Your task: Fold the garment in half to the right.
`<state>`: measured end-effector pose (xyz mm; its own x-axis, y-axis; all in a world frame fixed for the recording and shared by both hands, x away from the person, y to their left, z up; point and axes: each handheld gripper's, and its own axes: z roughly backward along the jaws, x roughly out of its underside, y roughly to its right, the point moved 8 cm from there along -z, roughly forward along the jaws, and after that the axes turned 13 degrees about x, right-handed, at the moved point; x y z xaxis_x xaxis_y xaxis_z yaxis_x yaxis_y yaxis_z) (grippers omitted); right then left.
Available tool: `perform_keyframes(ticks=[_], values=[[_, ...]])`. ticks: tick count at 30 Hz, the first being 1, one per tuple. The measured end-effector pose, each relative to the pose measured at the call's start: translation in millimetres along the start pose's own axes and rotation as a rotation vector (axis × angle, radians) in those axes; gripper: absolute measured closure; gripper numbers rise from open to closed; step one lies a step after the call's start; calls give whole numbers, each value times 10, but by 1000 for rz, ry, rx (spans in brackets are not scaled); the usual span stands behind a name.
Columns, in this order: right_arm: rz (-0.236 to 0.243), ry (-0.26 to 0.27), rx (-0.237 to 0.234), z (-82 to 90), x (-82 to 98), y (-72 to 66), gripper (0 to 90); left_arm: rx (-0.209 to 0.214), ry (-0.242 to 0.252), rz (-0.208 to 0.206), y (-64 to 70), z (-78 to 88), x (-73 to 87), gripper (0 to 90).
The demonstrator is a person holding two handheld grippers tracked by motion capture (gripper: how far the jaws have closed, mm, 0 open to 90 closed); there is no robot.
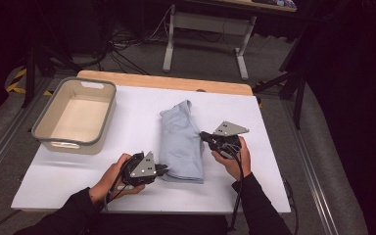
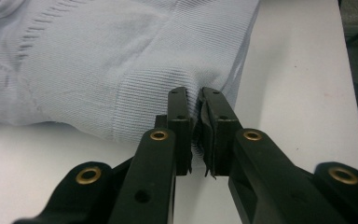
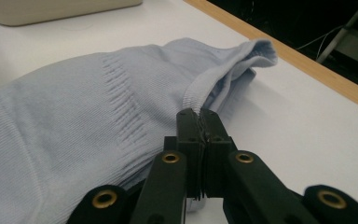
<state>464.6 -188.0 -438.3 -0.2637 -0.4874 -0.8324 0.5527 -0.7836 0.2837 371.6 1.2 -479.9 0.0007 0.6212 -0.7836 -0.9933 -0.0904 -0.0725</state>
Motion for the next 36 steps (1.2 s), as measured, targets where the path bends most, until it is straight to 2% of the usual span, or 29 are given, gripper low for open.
perform_keyframes(ticks=[5, 7, 11, 15, 16, 18, 23, 25, 27, 29, 33, 36], values=[[-2, -53, -3, -73, 167, -13, 885, 20, -54, -9, 11, -92, 77, 827], [15, -86, 3, -117, 281, -30, 884, 29, -62, 21, 16, -119, 135, 826], [-3, -94, 6, -144, 345, -21, 883, 13, -94, 3, 9, -180, 187, 825], [4, -96, 19, -170, 388, -37, 881, 12, -92, 3, 12, -203, 215, 823], [8, -93, 21, -174, 395, -43, 880, 13, -91, 16, 18, -200, 228, 822], [-1, -84, 27, -178, 421, -54, 874, 18, -76, 34, 29, -198, 238, 814], [-20, -67, 35, -172, 473, -57, 855, 25, -47, 26, 77, -138, 226, 784], [-25, -65, 37, -164, 483, -53, 845, 40, -11, 21, 101, -63, 185, 706], [-30, -58, 42, -147, 481, -43, 835, 23, 46, 17, 92, 68, 119, 703], [-29, -55, 42, -128, 481, -40, 823, -9, 82, 9, 68, 171, 72, 695], [-32, -34, 46, -66, 455, -18, 826, -43, 129, 11, 17, 304, 33, 710], [-24, -21, 57, -34, 422, -9, 835, -59, 136, 21, -32, 322, 41, 717]])
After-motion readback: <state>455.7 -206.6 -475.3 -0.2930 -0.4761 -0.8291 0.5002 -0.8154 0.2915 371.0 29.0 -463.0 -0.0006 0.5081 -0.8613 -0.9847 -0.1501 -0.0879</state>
